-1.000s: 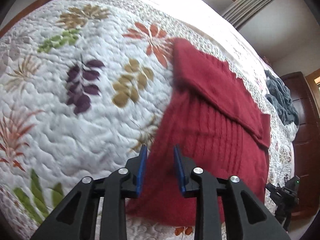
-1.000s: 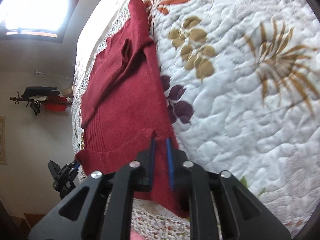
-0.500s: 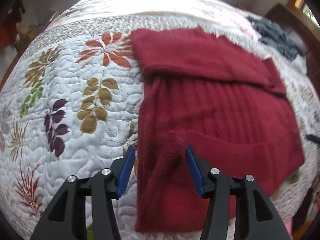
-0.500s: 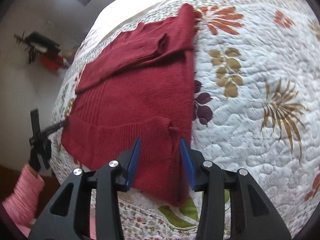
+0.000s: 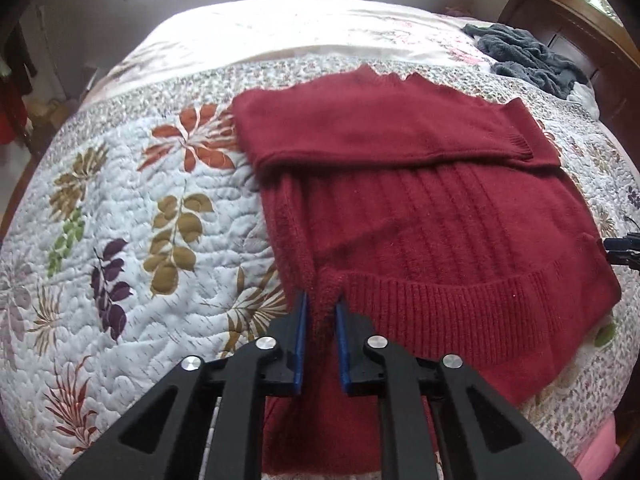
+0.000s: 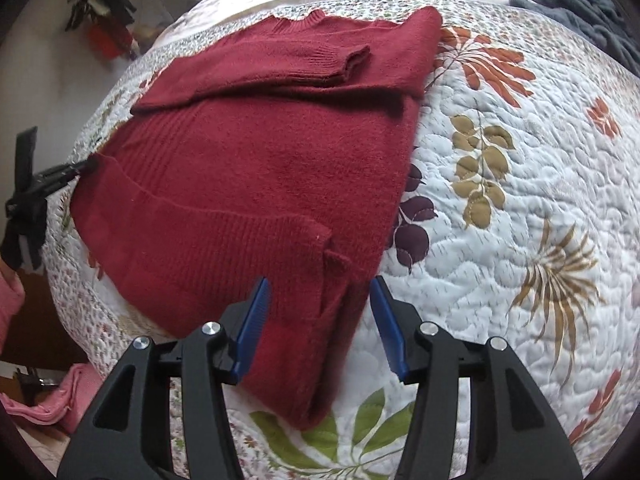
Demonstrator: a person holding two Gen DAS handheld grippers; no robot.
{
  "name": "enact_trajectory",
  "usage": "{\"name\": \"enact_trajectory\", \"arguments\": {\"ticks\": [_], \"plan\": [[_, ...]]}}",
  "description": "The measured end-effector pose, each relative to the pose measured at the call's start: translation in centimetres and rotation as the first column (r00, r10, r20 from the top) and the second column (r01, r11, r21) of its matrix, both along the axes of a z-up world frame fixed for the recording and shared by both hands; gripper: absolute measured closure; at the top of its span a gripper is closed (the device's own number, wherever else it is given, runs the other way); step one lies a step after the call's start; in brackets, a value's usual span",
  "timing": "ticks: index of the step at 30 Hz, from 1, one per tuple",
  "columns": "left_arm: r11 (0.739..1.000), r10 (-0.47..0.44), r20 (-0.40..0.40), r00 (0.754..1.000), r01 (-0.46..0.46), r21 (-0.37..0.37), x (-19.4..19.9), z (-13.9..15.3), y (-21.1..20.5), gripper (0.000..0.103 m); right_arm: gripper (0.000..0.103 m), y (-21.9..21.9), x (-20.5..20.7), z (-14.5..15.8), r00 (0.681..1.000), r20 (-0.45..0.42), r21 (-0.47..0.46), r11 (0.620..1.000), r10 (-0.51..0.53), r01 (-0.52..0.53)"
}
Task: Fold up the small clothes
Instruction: 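Grasp the ribbed hem with the left tool while the right tool grasps it too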
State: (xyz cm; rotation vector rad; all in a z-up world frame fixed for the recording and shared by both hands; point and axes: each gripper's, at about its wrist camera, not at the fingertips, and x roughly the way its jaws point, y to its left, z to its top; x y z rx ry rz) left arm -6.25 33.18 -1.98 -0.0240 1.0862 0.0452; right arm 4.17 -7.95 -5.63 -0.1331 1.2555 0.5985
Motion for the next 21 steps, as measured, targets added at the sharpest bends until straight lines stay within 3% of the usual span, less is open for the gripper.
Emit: {"name": "enact_trajectory", "arguments": {"ticks": [3, 7, 11, 16, 21], "plan": [[1.000, -0.007, 0.019, 1.000, 0.007, 0.003, -0.4, 0.4, -0.2, 0.092, 0.049, 0.4, 0.3, -0.4, 1.000, -0.007, 0.005, 1.000, 0.026, -0.026], [0.998, -0.028, 0.023, 0.999, 0.026, 0.065, -1.0, 0.5, -1.0, 0.092, 0.051, 0.6, 0.8, -1.6, 0.999, -0.023, -0.014, 0.999, 0.036, -0.036], [0.998, -0.030, 0.047, 0.998, 0.027, 0.054, -1.6, 1.2, -1.3, 0.093, 0.060, 1.5, -0.1, -1.3, 0.996, 0.032, -0.078, 0.994, 0.082, -0.079], [1.000, -0.030, 0.024, 0.999, 0.030, 0.010, -1.1, 0.6, -1.0, 0.093, 0.060, 1.2, -0.8, 0.6, 0.993, 0.102, -0.081, 0.996, 0.056, -0.048], [0.999, -0.050, -0.016, 0.999, 0.050, 0.020, -0.4, -0.8, -1.6, 0.091, 0.060, 1.2, -0.7, 1.0, 0.995, 0.079, -0.042, 0.997, 0.068, -0.064]]}}
